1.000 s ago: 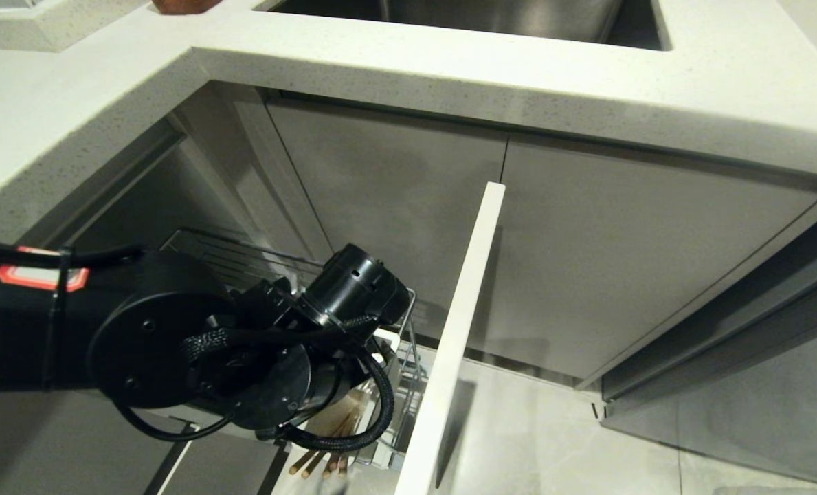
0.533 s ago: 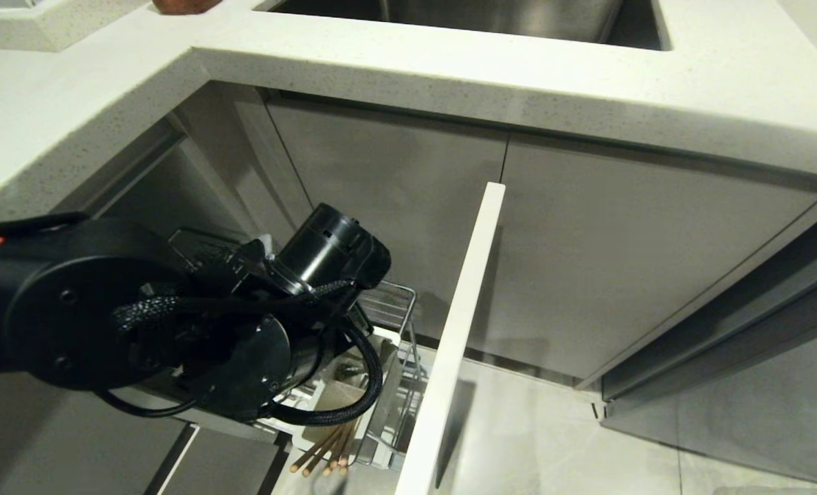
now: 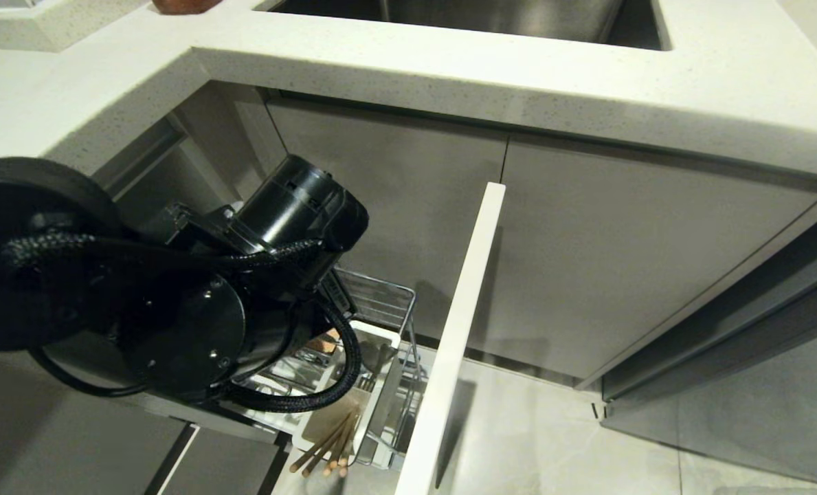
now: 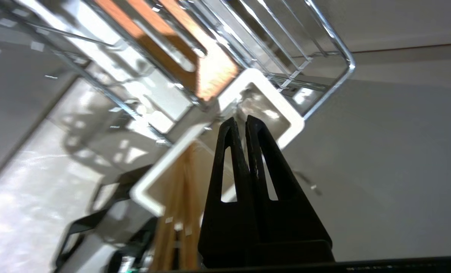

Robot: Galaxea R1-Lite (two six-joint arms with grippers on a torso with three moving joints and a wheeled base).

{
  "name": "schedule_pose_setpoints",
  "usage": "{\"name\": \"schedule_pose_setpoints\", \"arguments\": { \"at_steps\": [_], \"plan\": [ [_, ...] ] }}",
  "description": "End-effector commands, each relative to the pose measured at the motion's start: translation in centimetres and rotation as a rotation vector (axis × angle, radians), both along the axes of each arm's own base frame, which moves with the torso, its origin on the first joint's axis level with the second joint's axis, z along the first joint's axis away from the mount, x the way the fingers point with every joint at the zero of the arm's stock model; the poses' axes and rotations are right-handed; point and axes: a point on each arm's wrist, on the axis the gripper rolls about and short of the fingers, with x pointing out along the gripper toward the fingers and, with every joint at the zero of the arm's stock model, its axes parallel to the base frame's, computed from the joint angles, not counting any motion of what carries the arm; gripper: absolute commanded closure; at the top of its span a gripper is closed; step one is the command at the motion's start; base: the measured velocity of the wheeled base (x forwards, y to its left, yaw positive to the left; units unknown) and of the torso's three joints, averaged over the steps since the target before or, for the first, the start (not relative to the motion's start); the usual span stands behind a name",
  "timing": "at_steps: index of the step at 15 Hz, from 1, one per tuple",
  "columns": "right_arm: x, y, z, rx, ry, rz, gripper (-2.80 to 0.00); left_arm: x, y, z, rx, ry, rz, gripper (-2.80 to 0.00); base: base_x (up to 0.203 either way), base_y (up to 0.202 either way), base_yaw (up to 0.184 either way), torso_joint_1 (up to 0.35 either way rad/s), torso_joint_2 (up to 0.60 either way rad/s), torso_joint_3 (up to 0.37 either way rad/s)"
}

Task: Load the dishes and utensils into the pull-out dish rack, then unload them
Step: Take the spoon out of the cupboard

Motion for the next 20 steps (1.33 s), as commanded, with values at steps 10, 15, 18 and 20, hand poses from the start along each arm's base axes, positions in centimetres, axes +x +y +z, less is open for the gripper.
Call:
{"name": "schedule_pose_setpoints", "arguments": {
  "at_steps": [10, 15, 18, 20],
  "plan": [
    [0.0, 0.0, -0.1, 0.000, 0.003, 0.000, 0.00, -1.9, 1.2, 2.4, 0.025, 0.015, -0.014, 0.00, 0.000, 0.000, 0.000, 0.000, 0.00, 0.000],
    [0.0, 0.0, -0.1, 0.000, 0.002, 0.001, 0.00, -2.5, 1.9, 3.6, 0.009, -0.012, -0.011, 0.00, 0.000, 0.000, 0.000, 0.000, 0.00, 0.000],
    [0.0, 0.0, -0.1, 0.000, 0.002, 0.000, 0.00, -2.8, 2.3, 4.2, 0.024, -0.014, -0.002, 0.00, 0.000, 0.000, 0.000, 0.000, 0.00, 0.000],
    [0.0, 0.0, 0.0, 0.000, 0.002, 0.001, 0.00, -3.0, 2.6, 4.9, 0.019, -0.041, 0.010, 0.00, 0.000, 0.000, 0.000, 0.000, 0.00, 0.000]
  ]
}}
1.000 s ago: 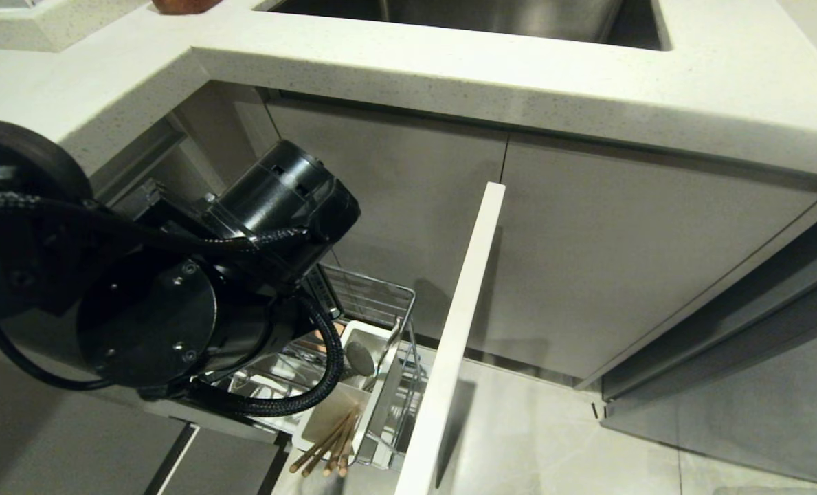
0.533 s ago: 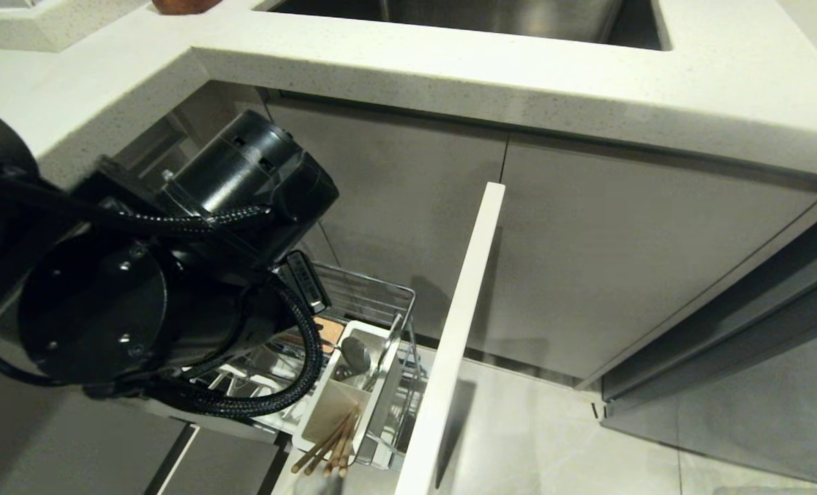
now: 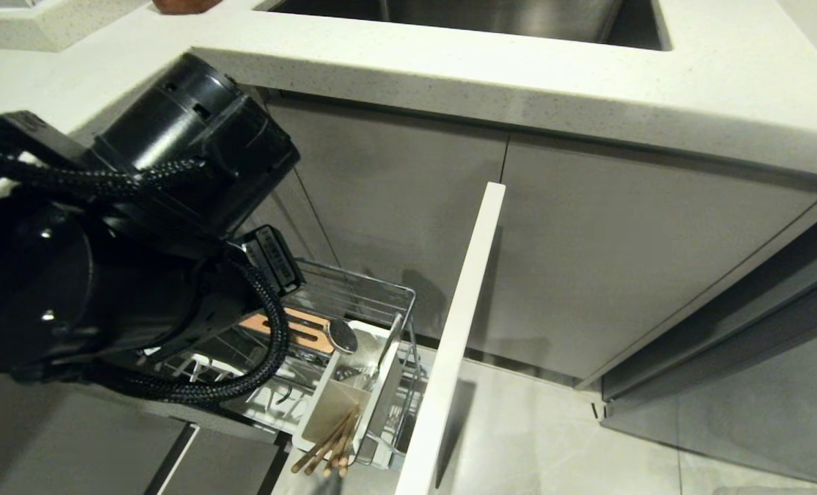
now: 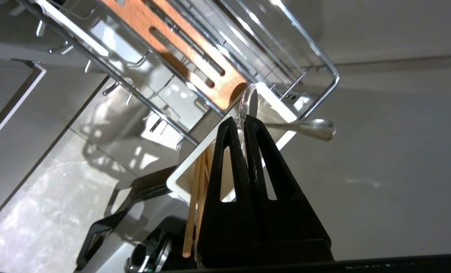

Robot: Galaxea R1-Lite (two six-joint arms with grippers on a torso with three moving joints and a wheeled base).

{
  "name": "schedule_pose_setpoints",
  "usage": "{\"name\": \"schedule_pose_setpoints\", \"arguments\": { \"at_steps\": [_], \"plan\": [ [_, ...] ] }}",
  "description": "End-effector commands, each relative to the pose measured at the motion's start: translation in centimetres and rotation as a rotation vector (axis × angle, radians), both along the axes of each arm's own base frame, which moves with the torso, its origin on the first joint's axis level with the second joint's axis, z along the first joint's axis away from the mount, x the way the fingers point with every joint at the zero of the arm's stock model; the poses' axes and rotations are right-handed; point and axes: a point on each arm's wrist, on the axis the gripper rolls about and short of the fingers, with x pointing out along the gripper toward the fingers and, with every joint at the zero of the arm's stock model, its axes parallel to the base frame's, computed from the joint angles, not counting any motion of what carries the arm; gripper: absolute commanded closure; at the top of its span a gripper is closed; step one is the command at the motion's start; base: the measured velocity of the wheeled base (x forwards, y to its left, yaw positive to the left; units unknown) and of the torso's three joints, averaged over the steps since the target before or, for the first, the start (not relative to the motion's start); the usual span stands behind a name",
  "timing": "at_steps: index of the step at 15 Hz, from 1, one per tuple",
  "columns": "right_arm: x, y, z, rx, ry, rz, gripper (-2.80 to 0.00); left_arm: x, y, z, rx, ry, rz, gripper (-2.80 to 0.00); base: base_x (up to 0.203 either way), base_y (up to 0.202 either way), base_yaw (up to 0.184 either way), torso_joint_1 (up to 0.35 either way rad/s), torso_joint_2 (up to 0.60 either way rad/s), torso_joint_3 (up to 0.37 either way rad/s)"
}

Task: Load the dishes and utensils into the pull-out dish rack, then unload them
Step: Take the spoon out of the cupboard

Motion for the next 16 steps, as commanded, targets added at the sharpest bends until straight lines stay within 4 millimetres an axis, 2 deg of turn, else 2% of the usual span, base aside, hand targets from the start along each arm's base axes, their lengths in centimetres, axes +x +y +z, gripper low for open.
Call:
{"name": "schedule_pose_setpoints", "arguments": {
  "at_steps": [1, 10, 16],
  "plan": [
    [0.0, 0.0, -0.1, 0.000, 0.003, 0.000, 0.00, -0.3, 0.4, 0.7, -0.019, -0.019, 0.008, 0.00, 0.000, 0.000, 0.000, 0.000, 0.00, 0.000],
    [0.0, 0.0, -0.1, 0.000, 0.003, 0.000, 0.00, -2.4, 3.2, 5.0, -0.085, -0.134, 0.026, 0.00, 0.000, 0.000, 0.000, 0.000, 0.00, 0.000],
    [0.0, 0.0, -0.1, 0.000, 0.004, 0.000, 0.00, -4.8, 6.9, 9.9, -0.147, -0.297, 0.047, 0.00, 0.000, 0.000, 0.000, 0.000, 0.00, 0.000]
  ]
}}
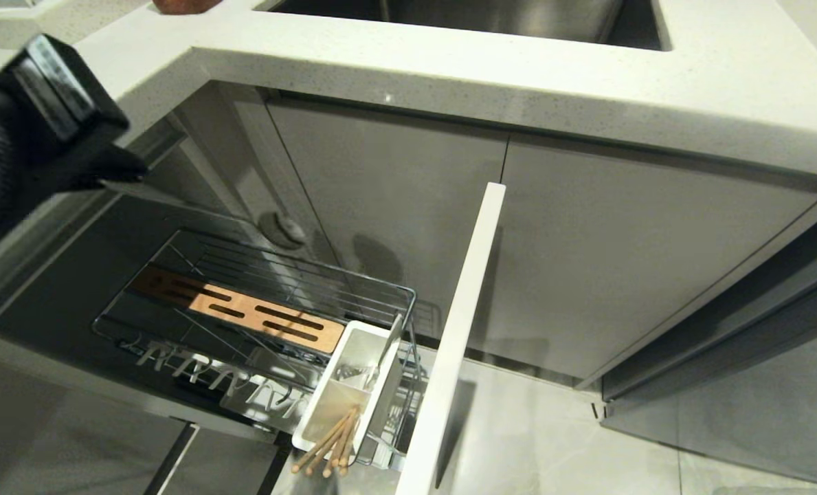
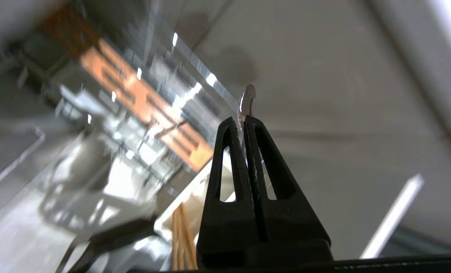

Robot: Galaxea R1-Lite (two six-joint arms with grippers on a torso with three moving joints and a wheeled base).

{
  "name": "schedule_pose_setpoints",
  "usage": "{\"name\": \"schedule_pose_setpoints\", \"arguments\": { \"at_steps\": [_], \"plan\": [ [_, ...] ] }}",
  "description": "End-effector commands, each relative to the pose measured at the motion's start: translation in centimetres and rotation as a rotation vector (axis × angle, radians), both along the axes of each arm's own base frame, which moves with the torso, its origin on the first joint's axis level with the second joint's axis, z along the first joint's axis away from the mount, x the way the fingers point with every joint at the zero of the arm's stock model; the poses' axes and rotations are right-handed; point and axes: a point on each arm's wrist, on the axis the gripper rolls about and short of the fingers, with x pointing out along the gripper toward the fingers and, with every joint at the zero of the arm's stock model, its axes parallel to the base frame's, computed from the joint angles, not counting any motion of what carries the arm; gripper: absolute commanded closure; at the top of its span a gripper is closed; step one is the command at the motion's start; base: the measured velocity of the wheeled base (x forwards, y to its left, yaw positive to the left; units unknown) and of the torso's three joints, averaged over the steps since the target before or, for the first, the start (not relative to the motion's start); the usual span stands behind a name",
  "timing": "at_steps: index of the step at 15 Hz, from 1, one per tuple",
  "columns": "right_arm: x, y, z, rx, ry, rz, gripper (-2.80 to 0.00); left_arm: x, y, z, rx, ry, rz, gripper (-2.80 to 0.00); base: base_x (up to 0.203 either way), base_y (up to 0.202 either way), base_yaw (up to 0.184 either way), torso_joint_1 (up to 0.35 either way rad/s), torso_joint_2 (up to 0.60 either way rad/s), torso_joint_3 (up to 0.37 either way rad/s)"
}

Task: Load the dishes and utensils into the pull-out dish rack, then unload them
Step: Take the spoon out of the cupboard

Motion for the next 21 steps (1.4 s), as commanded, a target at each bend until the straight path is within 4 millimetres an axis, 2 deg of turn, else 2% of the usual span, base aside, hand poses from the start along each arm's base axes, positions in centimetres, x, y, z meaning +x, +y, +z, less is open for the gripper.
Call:
{"name": "schedule_pose_setpoints", "arguments": {
  "at_steps": [1, 3, 9, 13, 15, 18, 21],
  "plan": [
    [0.0, 0.0, -0.1, 0.000, 0.003, 0.001, 0.00, -1.3, 2.0, 1.9, -0.046, -0.069, 0.018, 0.00, 0.000, 0.000, 0.000, 0.000, 0.00, 0.000],
    [0.0, 0.0, -0.1, 0.000, 0.002, 0.000, 0.00, -2.9, 4.2, 3.8, -0.053, -0.144, 0.034, 0.00, 0.000, 0.000, 0.000, 0.000, 0.00, 0.000],
    [0.0, 0.0, -0.1, 0.000, 0.003, 0.000, 0.00, -5.4, 8.7, 5.8, -0.025, -0.289, 0.237, 0.00, 0.000, 0.000, 0.000, 0.000, 0.00, 0.000],
    [0.0, 0.0, -0.1, 0.000, 0.003, 0.000, 0.00, -8.8, 11.2, 7.4, 0.031, -0.438, 0.354, 0.00, 0.000, 0.000, 0.000, 0.000, 0.00, 0.000],
    [0.0, 0.0, -0.1, 0.000, 0.003, 0.001, 0.00, -10.7, 11.8, 7.7, 0.057, -0.493, 0.401, 0.00, 0.000, 0.000, 0.000, 0.000, 0.00, 0.000],
    [0.0, 0.0, -0.1, 0.000, 0.002, 0.000, 0.00, -12.6, 11.9, 7.7, 0.094, -0.527, 0.479, 0.00, 0.000, 0.000, 0.000, 0.000, 0.00, 0.000],
    [0.0, 0.0, 0.0, 0.000, 0.002, 0.001, 0.00, -14.8, 11.3, 7.5, 0.151, -0.556, 0.637, 0.00, 0.000, 0.000, 0.000, 0.000, 0.00, 0.000]
  ]
}}
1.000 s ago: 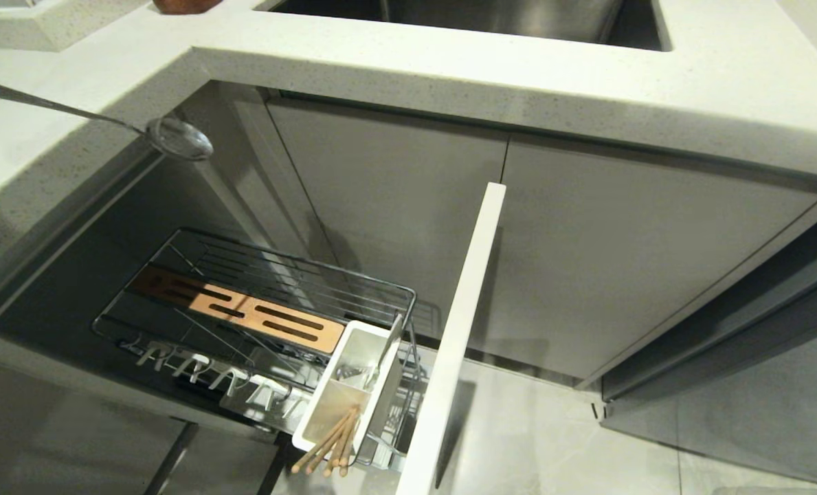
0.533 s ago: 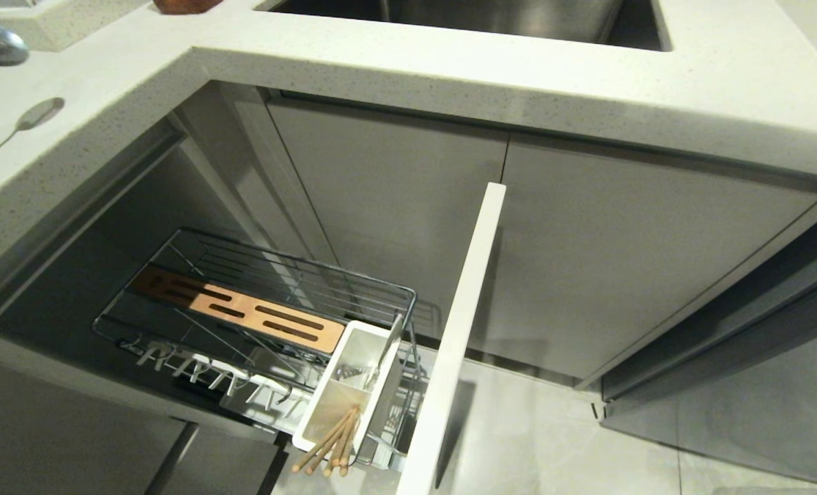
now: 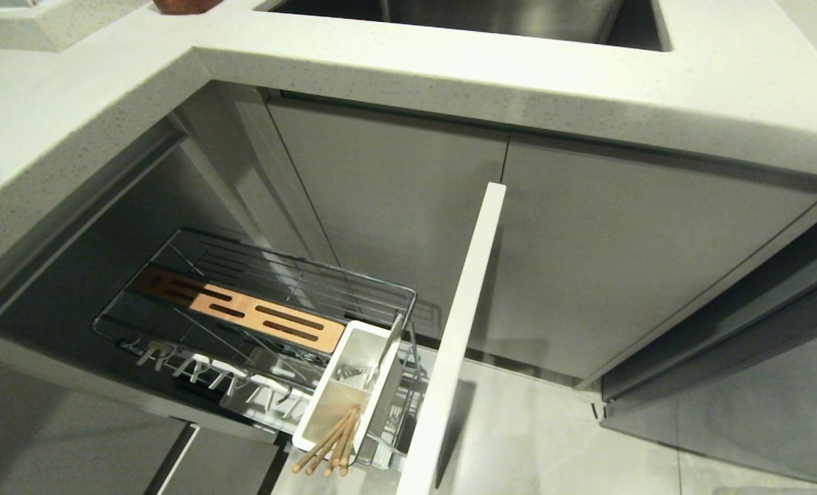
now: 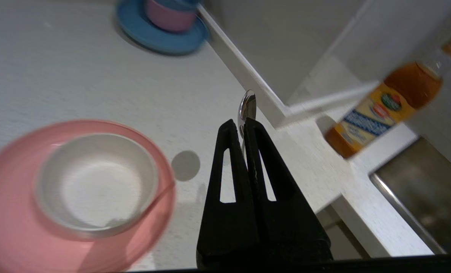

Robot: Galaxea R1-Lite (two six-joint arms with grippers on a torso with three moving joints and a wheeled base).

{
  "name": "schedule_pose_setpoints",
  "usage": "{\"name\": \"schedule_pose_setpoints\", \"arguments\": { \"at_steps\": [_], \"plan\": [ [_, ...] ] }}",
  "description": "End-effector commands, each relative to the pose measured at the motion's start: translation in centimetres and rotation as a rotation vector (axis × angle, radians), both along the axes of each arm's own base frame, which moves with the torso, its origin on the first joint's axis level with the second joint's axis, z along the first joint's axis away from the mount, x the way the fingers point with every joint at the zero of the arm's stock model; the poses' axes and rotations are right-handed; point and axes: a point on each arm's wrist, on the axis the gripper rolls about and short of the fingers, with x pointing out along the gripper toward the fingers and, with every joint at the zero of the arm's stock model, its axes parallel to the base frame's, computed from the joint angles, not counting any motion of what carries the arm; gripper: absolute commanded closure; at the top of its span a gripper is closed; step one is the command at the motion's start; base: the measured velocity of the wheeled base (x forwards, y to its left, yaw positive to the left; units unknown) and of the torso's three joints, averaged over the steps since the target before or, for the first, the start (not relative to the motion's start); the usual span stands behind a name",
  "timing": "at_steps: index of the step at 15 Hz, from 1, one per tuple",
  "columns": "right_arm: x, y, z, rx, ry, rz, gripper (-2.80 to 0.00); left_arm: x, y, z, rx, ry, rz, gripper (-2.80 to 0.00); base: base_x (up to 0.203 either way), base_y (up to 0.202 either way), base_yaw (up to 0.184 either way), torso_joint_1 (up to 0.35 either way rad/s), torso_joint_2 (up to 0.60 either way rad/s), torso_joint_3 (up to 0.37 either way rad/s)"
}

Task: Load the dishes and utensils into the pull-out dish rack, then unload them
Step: Take the spoon out of the cupboard

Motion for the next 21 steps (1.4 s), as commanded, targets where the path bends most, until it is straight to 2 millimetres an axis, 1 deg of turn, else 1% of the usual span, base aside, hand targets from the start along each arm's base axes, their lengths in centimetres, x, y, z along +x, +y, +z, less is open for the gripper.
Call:
{"name": "schedule_pose_setpoints", "arguments": {
  "at_steps": [1, 4, 6, 8, 10, 12, 14, 17, 19, 21],
  "plan": [
    [0.0, 0.0, -0.1, 0.000, 0.002, 0.001, 0.00, -1.9, -0.7, -0.2, 0.009, -0.032, 0.109, 0.00, 0.000, 0.000, 0.000, 0.000, 0.00, 0.000],
    [0.0, 0.0, -0.1, 0.000, 0.003, 0.000, 0.00, -4.0, -2.3, -0.8, 0.029, -0.060, 0.239, 0.00, 0.000, 0.000, 0.000, 0.000, 0.00, 0.000],
    [0.0, 0.0, -0.1, 0.000, 0.003, -0.001, 0.00, -3.8, -2.9, -1.2, 0.029, -0.045, 0.338, 0.00, 0.000, 0.000, 0.000, 0.000, 0.00, 0.000],
    [0.0, 0.0, -0.1, 0.000, 0.003, 0.001, 0.00, -3.0, -2.8, -2.3, 0.011, 0.008, 0.373, 0.00, 0.000, 0.000, 0.000, 0.000, 0.00, 0.000],
    [0.0, 0.0, -0.1, 0.000, 0.002, 0.001, 0.00, -2.2, -2.5, -2.9, -0.008, 0.043, 0.424, 0.00, 0.000, 0.000, 0.000, 0.000, 0.00, 0.000],
    [0.0, 0.0, -0.1, 0.000, 0.002, 0.000, 0.00, -0.8, -1.9, -3.4, -0.028, 0.063, 0.492, 0.00, 0.000, 0.000, 0.000, 0.000, 0.00, 0.000],
    [0.0, 0.0, 0.0, 0.000, 0.001, -0.001, 0.00, 0.6, -1.0, -3.7, -0.024, 0.031, 0.557, 0.00, 0.000, 0.000, 0.000, 0.000, 0.00, 0.000],
    [0.0, 0.0, -0.1, 0.000, 0.002, 0.000, 0.00, 2.7, 0.9, -4.5, -0.019, 0.015, 0.624, 0.00, 0.000, 0.000, 0.000, 0.000, 0.00, 0.000],
    [0.0, 0.0, -0.1, 0.000, 0.002, 0.000, 0.00, 3.8, 2.3, -4.7, -0.004, -0.004, 0.687, 0.00, 0.000, 0.000, 0.000, 0.000, 0.00, 0.000],
    [0.0, 0.0, -0.1, 0.000, 0.002, -0.001, 0.00, 4.6, 3.4, -5.2, 0.012, -0.015, 0.708, 0.00, 0.000, 0.000, 0.000, 0.000, 0.00, 0.000]
  ]
}}
